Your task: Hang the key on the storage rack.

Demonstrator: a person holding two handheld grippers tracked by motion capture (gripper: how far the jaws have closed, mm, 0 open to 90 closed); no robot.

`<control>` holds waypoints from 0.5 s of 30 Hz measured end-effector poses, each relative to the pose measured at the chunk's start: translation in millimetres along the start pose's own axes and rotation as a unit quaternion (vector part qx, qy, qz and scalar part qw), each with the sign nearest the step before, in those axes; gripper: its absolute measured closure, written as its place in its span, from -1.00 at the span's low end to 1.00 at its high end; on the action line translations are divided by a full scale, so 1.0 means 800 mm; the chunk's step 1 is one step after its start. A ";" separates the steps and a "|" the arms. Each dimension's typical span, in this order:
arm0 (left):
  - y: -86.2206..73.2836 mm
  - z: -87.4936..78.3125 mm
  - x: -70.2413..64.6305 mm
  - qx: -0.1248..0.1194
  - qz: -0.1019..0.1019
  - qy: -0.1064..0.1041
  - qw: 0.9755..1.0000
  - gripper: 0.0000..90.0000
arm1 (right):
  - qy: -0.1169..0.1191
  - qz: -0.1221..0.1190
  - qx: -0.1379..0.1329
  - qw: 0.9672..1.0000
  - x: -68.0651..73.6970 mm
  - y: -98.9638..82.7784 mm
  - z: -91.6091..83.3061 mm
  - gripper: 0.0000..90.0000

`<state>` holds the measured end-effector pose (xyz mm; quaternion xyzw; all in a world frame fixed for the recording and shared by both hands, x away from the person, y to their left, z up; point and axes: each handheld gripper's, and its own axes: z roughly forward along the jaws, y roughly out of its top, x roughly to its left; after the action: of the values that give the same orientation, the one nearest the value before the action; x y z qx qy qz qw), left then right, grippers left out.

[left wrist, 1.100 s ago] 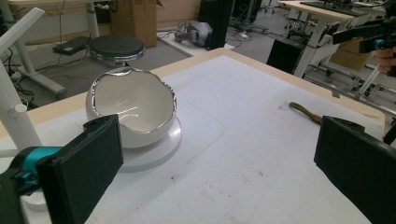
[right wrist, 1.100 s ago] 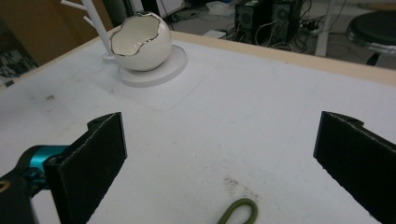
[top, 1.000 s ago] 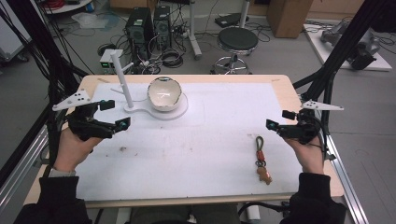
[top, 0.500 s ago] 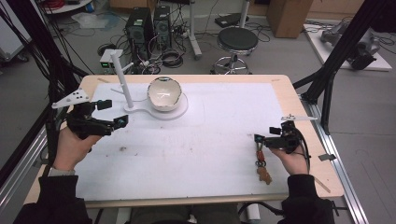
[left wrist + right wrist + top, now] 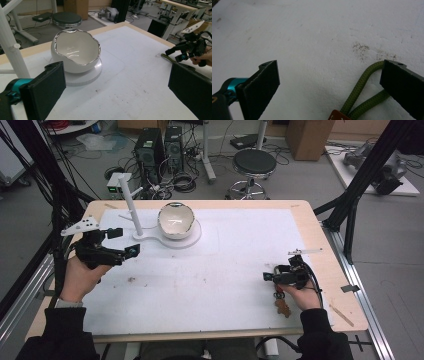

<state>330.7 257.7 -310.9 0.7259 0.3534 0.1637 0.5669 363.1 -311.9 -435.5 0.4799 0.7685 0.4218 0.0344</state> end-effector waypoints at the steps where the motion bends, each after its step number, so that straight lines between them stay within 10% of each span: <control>1: 0.000 0.000 0.000 0.000 0.000 0.000 1.000 -0.96 | -0.004 -0.001 0.001 1.000 -0.001 0.000 0.001 -0.95; 6: 0.000 -0.002 0.000 -0.001 -0.002 0.002 1.000 -0.96 | -0.017 -0.012 0.004 1.000 0.000 0.000 0.004 -0.74; 8: -0.001 -0.003 0.001 -0.003 -0.003 0.006 1.000 -0.96 | -0.066 -0.060 0.012 0.996 0.005 -0.005 0.006 -0.22; 15: -0.003 -0.004 0.000 -0.001 -0.005 0.008 1.000 -0.96 | -0.144 -0.068 0.001 0.987 0.007 -0.009 0.005 0.65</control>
<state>327.9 259.9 -312.2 0.7222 0.3611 0.1672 0.5657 357.1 -306.7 -440.8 0.4822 0.7870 0.3442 0.1722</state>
